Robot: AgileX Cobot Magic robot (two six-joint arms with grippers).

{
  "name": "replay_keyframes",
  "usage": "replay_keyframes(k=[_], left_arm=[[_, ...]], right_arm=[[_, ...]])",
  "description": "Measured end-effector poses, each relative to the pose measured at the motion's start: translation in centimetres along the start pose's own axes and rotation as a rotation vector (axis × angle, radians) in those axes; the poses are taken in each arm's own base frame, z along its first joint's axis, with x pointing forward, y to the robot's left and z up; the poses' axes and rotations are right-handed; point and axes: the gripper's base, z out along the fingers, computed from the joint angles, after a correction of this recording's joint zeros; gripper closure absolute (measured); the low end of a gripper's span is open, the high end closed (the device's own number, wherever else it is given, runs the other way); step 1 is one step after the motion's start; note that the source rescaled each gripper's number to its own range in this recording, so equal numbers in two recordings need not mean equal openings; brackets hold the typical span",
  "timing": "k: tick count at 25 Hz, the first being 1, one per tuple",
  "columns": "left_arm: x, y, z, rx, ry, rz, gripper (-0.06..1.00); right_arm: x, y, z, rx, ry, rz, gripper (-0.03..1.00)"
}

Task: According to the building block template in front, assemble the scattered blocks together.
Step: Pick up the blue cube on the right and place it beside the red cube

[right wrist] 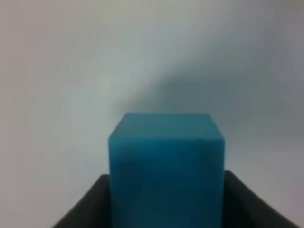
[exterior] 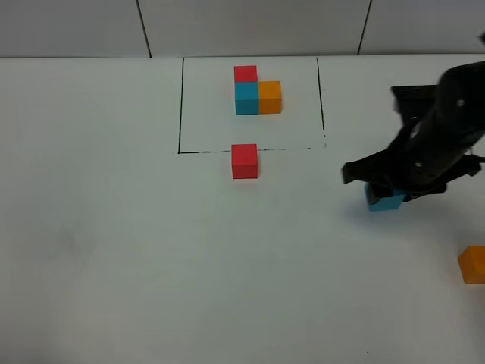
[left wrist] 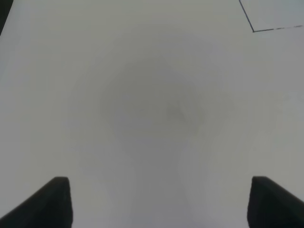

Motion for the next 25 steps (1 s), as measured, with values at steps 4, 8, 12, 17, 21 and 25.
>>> replay_keyframes(k=[4,8,12,17,21,25], left_arm=[[0.0,0.0,0.0,0.0,0.0,0.0,0.23],[0.0,0.0,0.0,0.0,0.0,0.0,0.23],[0.0,0.0,0.0,0.0,0.0,0.0,0.23],[0.0,0.0,0.0,0.0,0.0,0.0,0.23],[0.0,0.0,0.0,0.0,0.0,0.0,0.23],[0.0,0.0,0.0,0.0,0.0,0.0,0.23]], right_arm=[[0.4,7.0,-0.5,0.092,-0.014,-0.058,0.76],[-0.5,11.9,-0.5,0.09,-0.042,-0.052,0.76],[-2.4,14.5,0.6,0.023,-0.029,0.016,0.76],[-3.7,15.9,3.5,0.017,-0.002,0.036,0.76],[-3.9,16.4,5.7,0.016,0.007,0.07,0.76],[-4.2,16.8,6.6,-0.015,-0.025,0.106,0.76]])
